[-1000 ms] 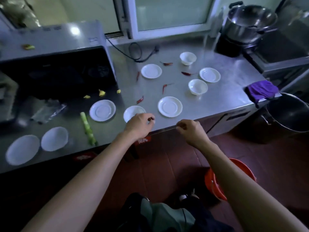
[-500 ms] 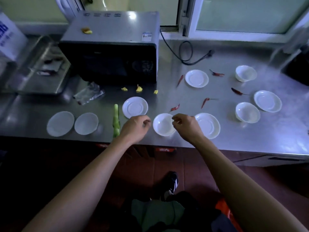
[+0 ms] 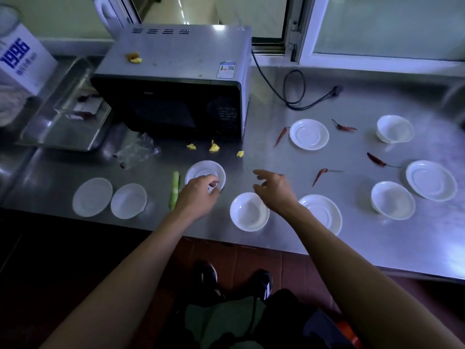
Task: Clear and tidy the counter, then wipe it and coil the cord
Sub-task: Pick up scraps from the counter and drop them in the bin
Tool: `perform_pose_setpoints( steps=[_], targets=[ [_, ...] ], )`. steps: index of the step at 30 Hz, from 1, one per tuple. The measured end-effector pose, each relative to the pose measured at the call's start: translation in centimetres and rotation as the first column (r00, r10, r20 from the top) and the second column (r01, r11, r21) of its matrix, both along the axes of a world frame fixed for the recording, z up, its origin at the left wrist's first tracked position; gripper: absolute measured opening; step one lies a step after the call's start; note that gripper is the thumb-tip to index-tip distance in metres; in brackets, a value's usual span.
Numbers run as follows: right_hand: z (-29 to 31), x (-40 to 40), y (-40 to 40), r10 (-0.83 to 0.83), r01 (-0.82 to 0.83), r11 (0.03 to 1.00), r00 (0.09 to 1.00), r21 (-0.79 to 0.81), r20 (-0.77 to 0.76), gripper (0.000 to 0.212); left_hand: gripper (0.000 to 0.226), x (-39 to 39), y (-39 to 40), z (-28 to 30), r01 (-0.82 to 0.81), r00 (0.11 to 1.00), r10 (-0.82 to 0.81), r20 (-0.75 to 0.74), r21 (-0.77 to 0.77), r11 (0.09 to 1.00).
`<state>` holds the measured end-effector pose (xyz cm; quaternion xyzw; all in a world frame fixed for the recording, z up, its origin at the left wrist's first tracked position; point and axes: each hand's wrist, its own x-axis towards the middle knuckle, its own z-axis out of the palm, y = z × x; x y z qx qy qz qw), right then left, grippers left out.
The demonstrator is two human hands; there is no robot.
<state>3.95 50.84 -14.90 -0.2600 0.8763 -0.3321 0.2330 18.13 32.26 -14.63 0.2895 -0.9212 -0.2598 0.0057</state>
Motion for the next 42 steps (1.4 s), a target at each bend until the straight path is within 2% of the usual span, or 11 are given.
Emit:
perform_pose_setpoints(
  steps=[2, 5, 7, 16, 20, 25, 30, 34, 39, 42],
  targets=[
    [-0.6, -0.5, -0.9, 0.015, -0.015, 1.0, 1.0, 0.014, -0.005, 0.042, 0.023, -0.4, -0.9, -0.2, -0.025, 1.0, 0.025, -0.002, 0.024, 0.999],
    [-1.7, -1.1, -2.3, 0.008, -0.007, 0.999, 1.0, 0.054, -0.02, 0.033, 0.021, -1.5, -2.3, -0.9, -0.074, 0.996, 0.081, -0.026, 0.185, 0.98],
    [-2.4, -1.4, -3.1, 0.012, -0.009, 0.995, 1.0, 0.098, -0.021, 0.03, 0.022, -2.6, -3.4, -1.2, -0.068, 0.997, 0.076, -0.026, 0.23, 0.971],
    [-3.5, -4.6, -9.3, -0.047, 0.058, 0.958, 0.998, 0.281, -0.045, 0.032, 0.024, -7.9, -12.3, -5.4, 0.006, 0.999, -0.011, 0.031, 0.159, 0.987],
    [-4.3, -6.0, -12.3, -0.066, 0.085, 0.952, 0.995, 0.295, -0.073, 0.036, 0.028, -10.2, -14.8, -6.6, 0.037, 0.999, -0.037, -0.001, 0.135, 0.99],
    [-5.6, -7.0, -14.8, -0.095, 0.128, 0.948, 0.988, 0.293, -0.125, 0.03, 0.033, -12.5, -15.7, -8.0, 0.086, 0.995, -0.081, -0.051, 0.101, 0.991],
    [-6.9, -7.4, -16.1, -0.004, 0.078, 0.926, 0.981, 0.37, -0.195, 0.04, 0.03, -13.1, -15.8, -9.2, 0.114, 0.991, -0.104, -0.083, 0.133, 0.984],
    [-7.8, -7.4, -16.4, 0.041, 0.062, 0.91, 0.97, 0.41, -0.238, 0.03, 0.025, -13.3, -15.6, -9.8, 0.166, 0.98, -0.153, -0.125, 0.106, 0.98],
    [-8.2, -7.1, -16.1, 0.021, 0.092, 0.912, 0.963, 0.399, -0.27, 0.023, 0.012, -14.0, -15.5, -10.1, 0.199, 0.971, -0.185, -0.152, 0.081, 0.977],
    [-8.3, -7.1, -16.2, -0.001, 0.112, 0.911, 0.963, 0.396, -0.27, 0.02, 0.022, -14.6, -15.4, -10.2, 0.204, 0.974, -0.195, -0.117, 0.072, 0.976]
  ],
)
